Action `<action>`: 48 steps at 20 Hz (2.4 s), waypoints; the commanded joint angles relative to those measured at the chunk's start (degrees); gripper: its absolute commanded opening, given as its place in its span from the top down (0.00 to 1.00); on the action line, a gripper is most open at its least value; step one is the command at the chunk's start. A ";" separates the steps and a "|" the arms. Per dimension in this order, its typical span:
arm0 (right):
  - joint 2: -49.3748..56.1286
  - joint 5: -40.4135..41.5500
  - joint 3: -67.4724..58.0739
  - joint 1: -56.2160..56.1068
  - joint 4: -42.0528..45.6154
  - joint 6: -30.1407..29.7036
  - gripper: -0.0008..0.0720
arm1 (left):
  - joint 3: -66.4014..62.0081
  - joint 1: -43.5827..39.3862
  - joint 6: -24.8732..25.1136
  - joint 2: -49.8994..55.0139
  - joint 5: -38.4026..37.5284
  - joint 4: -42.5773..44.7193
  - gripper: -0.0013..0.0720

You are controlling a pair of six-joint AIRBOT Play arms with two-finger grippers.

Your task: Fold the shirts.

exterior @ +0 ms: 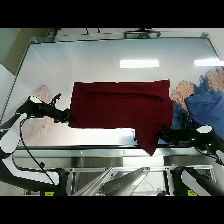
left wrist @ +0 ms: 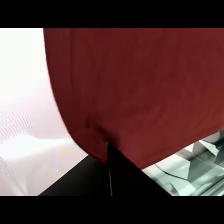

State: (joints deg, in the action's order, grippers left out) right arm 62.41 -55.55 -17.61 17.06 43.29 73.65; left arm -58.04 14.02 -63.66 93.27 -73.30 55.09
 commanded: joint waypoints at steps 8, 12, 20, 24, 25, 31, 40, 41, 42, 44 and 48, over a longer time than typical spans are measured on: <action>-3.98 -8.68 -15.37 0.90 10.08 1.90 0.95 | -2.43 4.46 -1.42 -3.21 -6.93 -0.37 0.96; -4.07 -11.74 -26.12 2.95 16.79 4.55 0.95 | -7.78 8.00 -4.04 -5.40 -10.16 0.15 0.96; 13.11 -2.27 -47.74 -2.36 10.54 1.09 0.95 | -29.81 -3.67 -8.63 4.76 -10.10 0.98 0.96; 24.57 5.11 -55.06 -5.05 10.43 -1.44 0.95 | -43.95 -8.13 -15.54 14.86 -10.34 11.37 0.96; 27.19 6.54 -56.78 -5.49 10.38 -1.88 0.95 | -47.06 -8.94 -17.29 17.25 -10.36 14.75 0.96; 38.86 7.76 -62.62 -6.14 10.47 -3.43 0.95 | -59.41 -10.62 -19.41 29.53 -12.39 18.95 0.96; 40.30 6.73 -63.14 -6.05 10.67 -4.74 0.53 | -60.46 -11.02 -19.37 30.93 -11.82 19.76 0.78; 40.04 5.18 -64.28 -5.70 10.69 -4.76 0.29 | -61.37 -11.02 -19.39 30.93 -12.61 19.74 0.62; 39.67 2.71 -66.05 -4.92 10.99 -4.92 0.21 | -62.27 -11.02 -19.39 30.93 -14.36 19.78 0.59; 39.50 -2.71 -69.37 -2.75 11.08 -4.37 0.12 | -63.91 -11.02 -19.39 30.47 -19.32 19.78 0.59; 41.64 -10.38 -69.66 -0.44 10.91 -2.23 0.12 | -56.39 -10.29 -19.37 23.34 -12.48 19.80 0.59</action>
State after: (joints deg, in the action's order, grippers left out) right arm 102.69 -59.31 -86.28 15.11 54.37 69.76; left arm -117.89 3.44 -83.13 120.40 -89.12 75.24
